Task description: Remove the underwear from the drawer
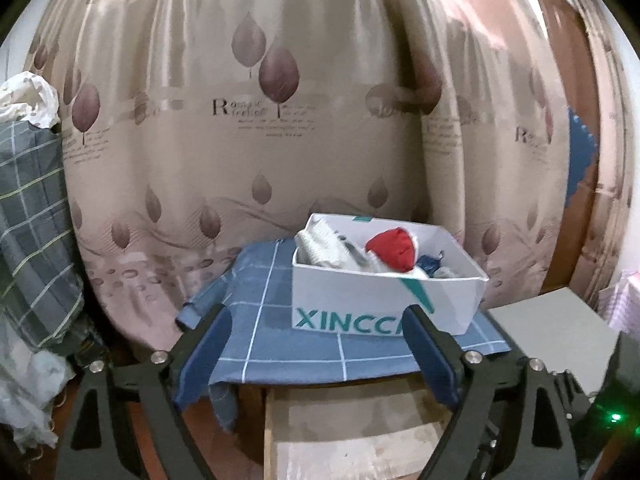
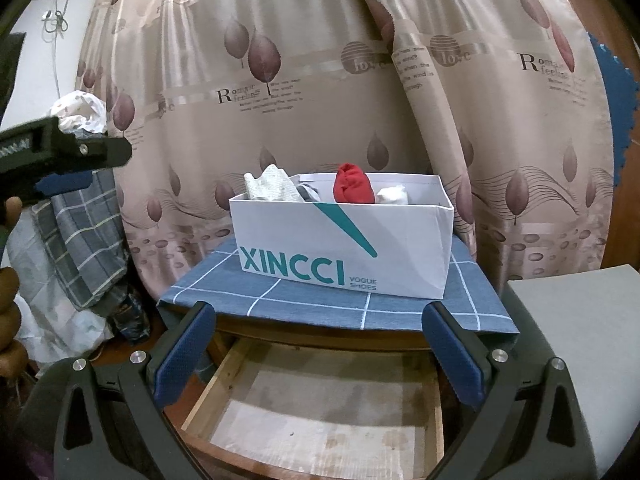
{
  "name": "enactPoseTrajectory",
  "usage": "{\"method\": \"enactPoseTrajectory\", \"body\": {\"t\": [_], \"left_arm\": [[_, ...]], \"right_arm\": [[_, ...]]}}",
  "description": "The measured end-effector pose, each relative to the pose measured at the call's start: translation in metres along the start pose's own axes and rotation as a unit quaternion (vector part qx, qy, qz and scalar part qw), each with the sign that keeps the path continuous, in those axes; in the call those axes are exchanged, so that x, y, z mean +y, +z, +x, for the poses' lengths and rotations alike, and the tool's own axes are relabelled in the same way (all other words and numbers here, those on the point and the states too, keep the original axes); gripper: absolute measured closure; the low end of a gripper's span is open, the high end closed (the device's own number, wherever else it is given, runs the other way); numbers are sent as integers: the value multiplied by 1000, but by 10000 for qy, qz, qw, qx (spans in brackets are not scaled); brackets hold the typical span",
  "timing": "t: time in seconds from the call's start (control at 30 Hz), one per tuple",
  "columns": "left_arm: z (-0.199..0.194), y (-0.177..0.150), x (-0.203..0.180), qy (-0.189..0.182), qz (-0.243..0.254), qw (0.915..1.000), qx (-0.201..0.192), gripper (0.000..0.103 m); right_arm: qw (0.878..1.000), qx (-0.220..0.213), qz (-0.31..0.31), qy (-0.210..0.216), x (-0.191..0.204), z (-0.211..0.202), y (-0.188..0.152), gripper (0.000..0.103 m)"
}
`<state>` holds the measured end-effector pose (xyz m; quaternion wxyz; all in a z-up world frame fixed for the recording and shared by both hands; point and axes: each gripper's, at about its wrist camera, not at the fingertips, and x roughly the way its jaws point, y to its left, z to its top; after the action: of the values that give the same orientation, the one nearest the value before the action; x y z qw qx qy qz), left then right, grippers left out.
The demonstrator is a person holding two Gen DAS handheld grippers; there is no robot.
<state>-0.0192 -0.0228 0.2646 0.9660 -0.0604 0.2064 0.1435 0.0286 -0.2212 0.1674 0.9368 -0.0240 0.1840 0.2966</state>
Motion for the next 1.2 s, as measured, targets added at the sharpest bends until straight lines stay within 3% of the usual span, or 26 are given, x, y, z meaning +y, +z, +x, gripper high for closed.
{"method": "enactPoseTrajectory", "body": {"t": [0.27, 0.9, 1.03, 1.2], "left_arm": [[1, -16, -4, 159, 30, 9998, -125, 12], [43, -48, -16, 355, 333, 9965, 680, 12], [56, -61, -16, 611, 379, 9944, 773, 12], [66, -74, -11, 519, 273, 9936, 961, 12]], "right_arm": [[10000, 30, -24, 60, 3, 0, -1, 1], [9998, 151, 73, 65, -3, 3, -3, 1], [9997, 203, 94, 27, -6, 3, -4, 1], [9996, 216, 149, -38, -15, 1, -5, 1]]}}
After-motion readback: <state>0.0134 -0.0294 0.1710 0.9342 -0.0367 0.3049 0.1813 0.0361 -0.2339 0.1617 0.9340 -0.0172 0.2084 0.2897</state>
